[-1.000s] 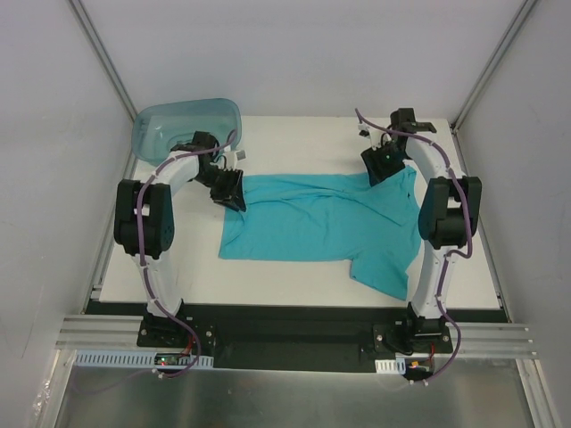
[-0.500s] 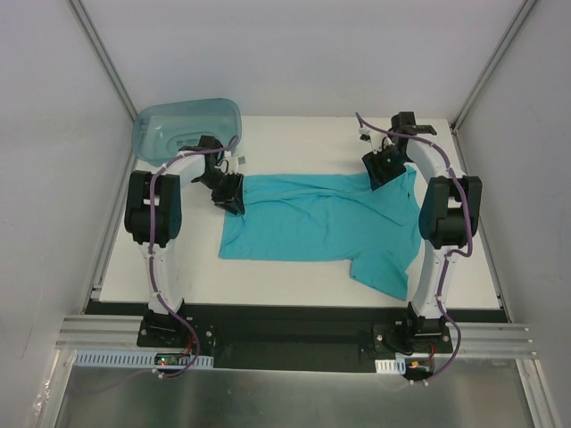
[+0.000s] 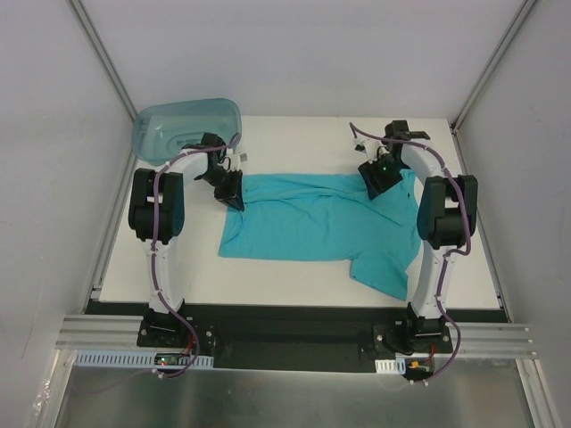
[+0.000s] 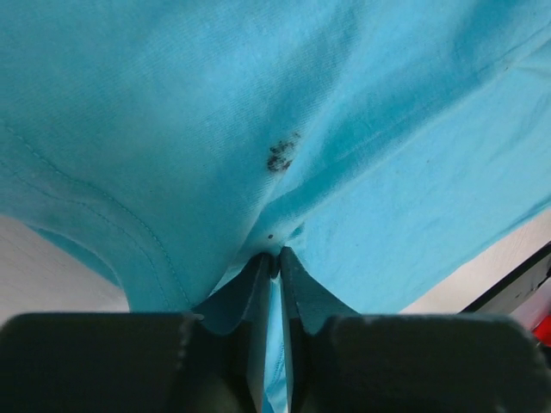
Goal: Roll the t-shirts
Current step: Fold the T-shirt at the center of the board.
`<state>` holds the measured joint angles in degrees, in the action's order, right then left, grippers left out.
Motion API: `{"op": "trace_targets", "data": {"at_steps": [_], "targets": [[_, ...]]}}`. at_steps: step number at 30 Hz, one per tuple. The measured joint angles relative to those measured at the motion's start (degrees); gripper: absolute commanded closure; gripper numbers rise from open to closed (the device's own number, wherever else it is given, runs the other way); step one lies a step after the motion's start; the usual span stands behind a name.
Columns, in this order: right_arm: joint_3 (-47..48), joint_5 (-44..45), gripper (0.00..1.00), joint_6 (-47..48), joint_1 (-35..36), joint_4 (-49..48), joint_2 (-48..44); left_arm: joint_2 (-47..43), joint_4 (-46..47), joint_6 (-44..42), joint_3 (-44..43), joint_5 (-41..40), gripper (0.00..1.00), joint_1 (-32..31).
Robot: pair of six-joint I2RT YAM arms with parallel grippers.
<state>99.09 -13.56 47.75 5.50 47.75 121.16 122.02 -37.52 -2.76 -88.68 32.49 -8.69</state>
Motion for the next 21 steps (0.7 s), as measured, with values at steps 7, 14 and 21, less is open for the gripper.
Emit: {"op": "trace_targets", "data": {"at_steps": [7,14,21], "targets": [[-1.1,2.4,0.44,1.4,0.2,-0.2,0.3,-0.4,-0.1,0.5,0.2,-0.4,1.0,0.2],[-1.2,6.2,0.45,2.5,0.4,-0.5,2.6,-3.1,-0.9,-0.5,0.6,-2.5,1.0,2.4],[-1.3,7.3,0.45,2.9,0.5,-0.7,3.2,-3.3,-1.3,-3.1,0.6,-6.3,0.99,4.7]]}}
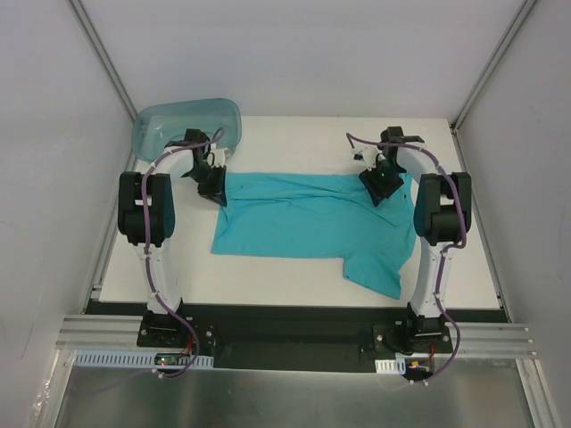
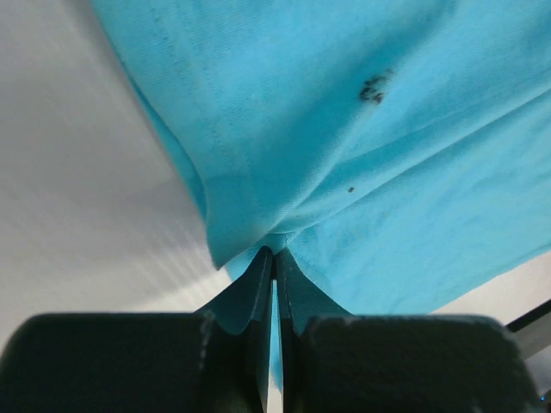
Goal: Roll the t-shirts
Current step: Fold the T-shirt at the center of the board.
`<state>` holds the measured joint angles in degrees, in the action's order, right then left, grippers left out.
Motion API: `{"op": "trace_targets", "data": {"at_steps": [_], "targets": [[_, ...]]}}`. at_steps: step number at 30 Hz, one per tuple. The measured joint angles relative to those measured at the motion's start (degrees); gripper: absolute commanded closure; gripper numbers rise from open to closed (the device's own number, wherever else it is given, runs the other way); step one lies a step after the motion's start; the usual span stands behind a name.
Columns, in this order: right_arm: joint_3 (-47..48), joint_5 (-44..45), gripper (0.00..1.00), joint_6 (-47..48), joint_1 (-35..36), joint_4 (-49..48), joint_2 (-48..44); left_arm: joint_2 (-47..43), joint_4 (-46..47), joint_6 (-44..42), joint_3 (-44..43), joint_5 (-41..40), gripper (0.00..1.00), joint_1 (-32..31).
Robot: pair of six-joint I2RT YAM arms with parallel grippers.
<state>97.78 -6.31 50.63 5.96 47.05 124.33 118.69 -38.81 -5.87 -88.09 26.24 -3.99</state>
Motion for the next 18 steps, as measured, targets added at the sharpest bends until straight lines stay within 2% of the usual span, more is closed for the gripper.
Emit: {"op": "trace_targets", "data": {"at_steps": [10,12,13,18], "targets": [[0.0,1.3,0.46,0.0,0.4,-0.1,0.1,0.0,-0.5,-2.9,0.0,-3.2,0.98,0.3],[0.0,1.4,0.46,0.0,0.4,-0.1,0.2,0.0,-0.6,-3.7,-0.1,-5.0,0.86,0.4],[0.0,1.4,0.46,0.0,0.4,-0.1,0.2,0.0,-0.6,-4.1,-0.3,-6.2,0.75,0.5],[0.0,1.5,0.46,0.0,0.4,-0.1,0.2,0.0,-1.0,-5.8,-3.5,-8.8,0.62,1.7]]}}
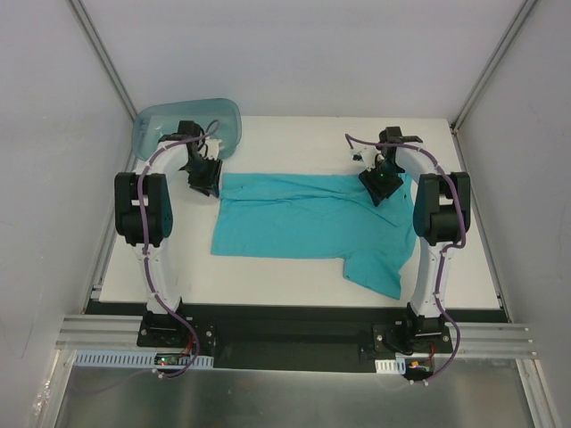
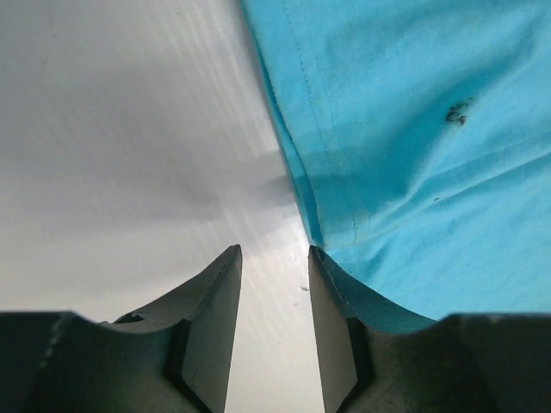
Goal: Roll the t-shirts
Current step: Fold the T-shirt at the center of the board.
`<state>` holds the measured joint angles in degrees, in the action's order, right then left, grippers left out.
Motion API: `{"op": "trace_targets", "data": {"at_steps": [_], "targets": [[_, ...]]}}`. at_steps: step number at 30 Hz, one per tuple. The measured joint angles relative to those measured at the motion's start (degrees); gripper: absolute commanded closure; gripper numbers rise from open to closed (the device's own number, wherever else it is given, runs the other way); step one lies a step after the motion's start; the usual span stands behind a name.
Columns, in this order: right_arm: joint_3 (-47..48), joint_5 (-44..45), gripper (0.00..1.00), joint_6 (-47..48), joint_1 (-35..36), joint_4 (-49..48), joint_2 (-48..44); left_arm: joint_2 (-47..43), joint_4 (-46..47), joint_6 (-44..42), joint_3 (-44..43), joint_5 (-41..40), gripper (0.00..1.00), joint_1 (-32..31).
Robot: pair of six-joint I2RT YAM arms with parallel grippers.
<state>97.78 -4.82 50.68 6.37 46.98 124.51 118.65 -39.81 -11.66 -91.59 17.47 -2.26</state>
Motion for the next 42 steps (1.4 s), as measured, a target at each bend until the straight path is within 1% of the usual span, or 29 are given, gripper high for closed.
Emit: {"op": "trace_targets", "data": {"at_steps": [5,6,10,15,20,24,27,32,36,39,40,42], "targets": [[0.0,0.0,0.46,0.0,0.0,0.0,0.0,-3.2,-0.5,-0.3,0.3,0.9,0.64,1.0],[0.0,0.0,0.46,0.0,0.0,0.0,0.0,-4.5,-0.8,-0.3,1.0,2.2,0.68,1.0],[0.0,0.0,0.46,0.0,0.0,0.0,0.0,-8.5,-2.1,0.3,4.2,9.1,0.72,1.1],[0.2,-0.6,0.45,-0.5,-0.2,0.2,0.0,-8.7,-2.8,0.7,8.4,13.9,0.73,0.1],[2.1,-3.6,0.44,-1.8,-1.7,2.1,0.0,-7.3,-3.5,0.6,11.4,14.3,0.75,-0.4],[6.2,-5.6,0.43,-2.4,-2.6,3.8,0.3,-5.6,-3.6,0.2,12.8,12.9,0.73,-0.4],[9.6,-8.3,0.43,-2.9,-2.8,4.1,1.4,-4.7,-3.7,0.0,12.9,12.2,0.69,-0.4],[13.2,-13.2,0.43,-3.2,-2.4,6.2,3.9,-4.7,-4.5,0.0,11.7,14.1,0.68,-0.4],[13.9,-16.0,0.44,-2.9,-2.1,8.7,5.5,-4.7,-4.6,-0.1,9.8,15.0,0.68,-0.4],[13.9,-16.8,0.51,-2.6,-1.9,10.3,5.8,-4.6,-4.7,-0.3,8.4,15.0,0.68,-0.4],[13.9,-17.0,0.58,-2.6,-1.9,10.6,5.8,-4.5,-4.7,-0.4,7.8,15.0,0.68,-0.4],[13.9,-17.2,0.68,-2.4,-1.9,10.8,5.8,-4.4,-4.6,-0.4,7.0,15.0,0.68,-0.4]]}}
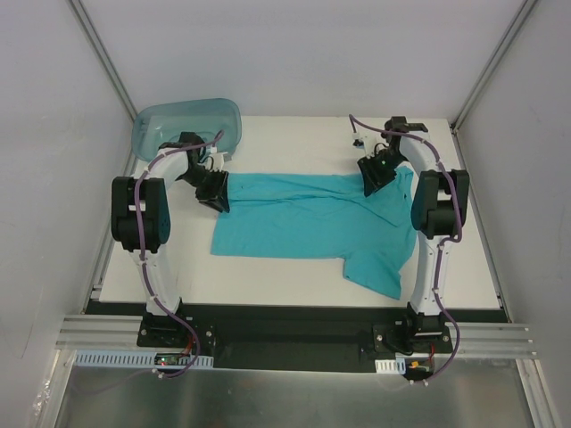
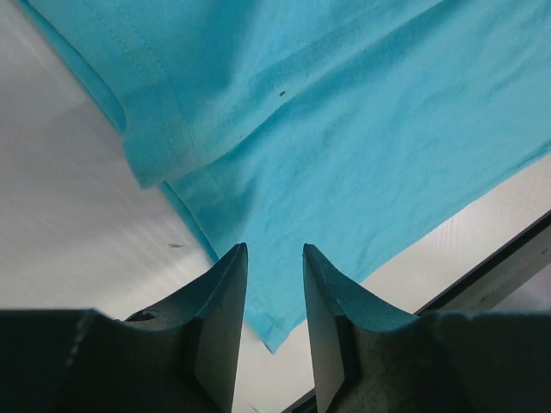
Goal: Roll the t-shirts
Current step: Fold the T-shirt at the center of the board.
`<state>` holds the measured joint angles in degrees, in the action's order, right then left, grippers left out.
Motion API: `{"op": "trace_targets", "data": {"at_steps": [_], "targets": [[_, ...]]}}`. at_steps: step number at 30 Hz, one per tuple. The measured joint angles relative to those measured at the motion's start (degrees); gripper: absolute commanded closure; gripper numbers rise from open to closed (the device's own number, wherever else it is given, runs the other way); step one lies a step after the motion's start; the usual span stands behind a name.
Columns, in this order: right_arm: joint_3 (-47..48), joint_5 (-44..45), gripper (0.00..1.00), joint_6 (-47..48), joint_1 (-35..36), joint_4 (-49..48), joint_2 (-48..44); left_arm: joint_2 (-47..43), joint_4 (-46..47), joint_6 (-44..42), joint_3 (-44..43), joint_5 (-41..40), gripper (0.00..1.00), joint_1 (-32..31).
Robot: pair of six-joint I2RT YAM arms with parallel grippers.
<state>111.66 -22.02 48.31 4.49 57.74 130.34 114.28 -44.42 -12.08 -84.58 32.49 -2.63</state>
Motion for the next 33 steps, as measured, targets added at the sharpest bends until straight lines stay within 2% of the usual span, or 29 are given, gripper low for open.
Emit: {"op": "trace_targets", "data": {"at_steps": [1,4,7,11,12,14,16,20,24,29,33], "targets": [[0.0,0.0,0.76,0.1,0.0,0.0,0.0,0.0,0.0,-0.1,-0.3,0.0,0.68,0.0],[-0.3,-0.3,0.87,0.1,0.2,0.0,0.0,0.1,0.0,-0.3,-0.7,0.0,0.68,0.0],[-1.3,-0.4,0.94,0.0,0.7,-0.1,-0.1,0.2,-0.1,-0.4,-1.1,0.0,0.68,0.0],[-4.8,-0.4,0.98,-0.2,2.6,-0.4,-1.4,0.7,-0.1,-0.5,-2.0,0.0,0.68,0.0],[-6.0,-0.4,0.97,-0.2,3.2,-0.3,-2.3,0.7,-0.1,-0.5,-2.2,0.1,0.68,0.0],[-9.7,-0.5,0.76,-0.3,4.7,-0.5,-5.5,0.7,-0.1,-0.5,-2.5,0.1,0.67,0.2],[-14.2,-1.0,0.6,-0.5,6.4,0.3,-10.1,0.7,-0.1,-0.5,-2.6,0.2,0.66,0.5],[-21.1,-2.5,0.57,-1.0,9.4,3.9,-18.4,0.7,-0.2,-0.6,-2.7,0.3,0.66,1.7],[-20.7,-4.2,0.57,-2.1,7.6,7.0,-20.6,0.9,-1.3,-0.9,-5.0,0.1,0.65,3.7],[-5.9,-3.3,0.6,-5.4,-1.1,5.4,-13.3,3.6,-0.9,-1.0,-12.7,-0.2,0.66,4.6],[-0.5,0.5,0.63,-5.8,-5.2,1.4,-7.6,7.6,-0.6,-1.7,-17.5,-1.4,0.67,4.1]]}}
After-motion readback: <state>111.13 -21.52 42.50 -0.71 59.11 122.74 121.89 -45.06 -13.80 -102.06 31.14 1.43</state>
